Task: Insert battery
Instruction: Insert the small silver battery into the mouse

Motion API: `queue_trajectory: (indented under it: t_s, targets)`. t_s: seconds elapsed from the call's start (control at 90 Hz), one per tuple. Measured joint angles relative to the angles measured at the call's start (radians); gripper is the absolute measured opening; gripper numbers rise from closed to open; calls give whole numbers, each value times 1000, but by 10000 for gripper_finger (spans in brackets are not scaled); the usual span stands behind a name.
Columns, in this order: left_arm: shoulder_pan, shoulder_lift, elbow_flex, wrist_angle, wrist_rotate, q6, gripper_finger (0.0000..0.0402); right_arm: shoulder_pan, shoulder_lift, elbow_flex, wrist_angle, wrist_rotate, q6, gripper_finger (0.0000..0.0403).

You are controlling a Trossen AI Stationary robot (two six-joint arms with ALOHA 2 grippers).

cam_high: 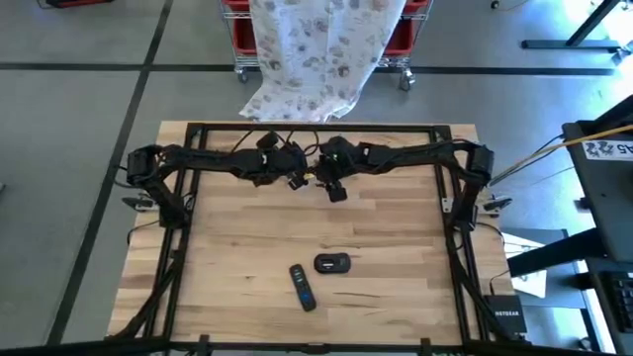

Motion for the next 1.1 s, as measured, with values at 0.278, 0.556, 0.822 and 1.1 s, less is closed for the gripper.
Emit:
queue_trajectory:
  t_s: [0.278,0.556,0.822,1.1]
  targets:
    - [-14,1,0,15,3,-43,7,2,41,0,-9,3,-1,246]
    - [-18,1,0,21,8,-89,7,28,34,26,16,-33,-5,246]
    - [-19,2,-2,46,40,-90,7,58,54,26,39,-50,3,246]
    - [-20,2,-2,47,49,-96,7,57,55,21,-20,-66,4,246]
